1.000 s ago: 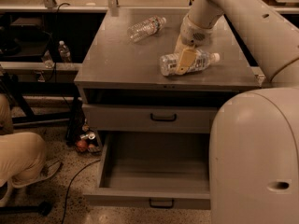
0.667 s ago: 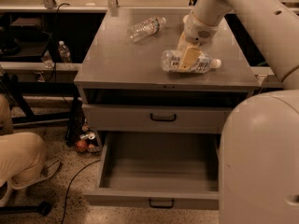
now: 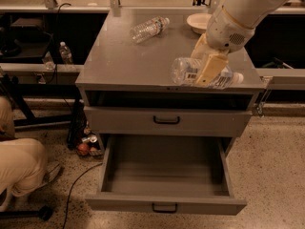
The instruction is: Place blue plastic bottle into middle drawer
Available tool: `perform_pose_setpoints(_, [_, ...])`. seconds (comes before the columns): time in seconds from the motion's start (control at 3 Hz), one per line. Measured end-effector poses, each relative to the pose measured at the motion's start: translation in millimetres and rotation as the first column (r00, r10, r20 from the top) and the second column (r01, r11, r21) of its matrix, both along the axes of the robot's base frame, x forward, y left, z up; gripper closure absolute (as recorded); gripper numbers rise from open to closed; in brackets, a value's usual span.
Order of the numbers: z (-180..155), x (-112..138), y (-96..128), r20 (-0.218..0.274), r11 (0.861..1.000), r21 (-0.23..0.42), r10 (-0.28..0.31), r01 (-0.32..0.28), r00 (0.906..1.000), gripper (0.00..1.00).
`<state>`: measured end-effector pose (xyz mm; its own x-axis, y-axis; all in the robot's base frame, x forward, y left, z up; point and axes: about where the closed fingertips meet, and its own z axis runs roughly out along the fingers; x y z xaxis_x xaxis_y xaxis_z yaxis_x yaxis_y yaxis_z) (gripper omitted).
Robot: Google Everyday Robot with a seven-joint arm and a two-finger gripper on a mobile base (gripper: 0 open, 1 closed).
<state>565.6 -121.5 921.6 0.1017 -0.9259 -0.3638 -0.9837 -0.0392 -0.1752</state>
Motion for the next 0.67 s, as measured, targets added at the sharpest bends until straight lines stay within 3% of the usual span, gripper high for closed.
perform_pose_setpoints(0.67, [-15.3, -9.6, 3.2, -0.026, 1.000, 0.004, -0.002, 0.002, 0.9997, 1.00])
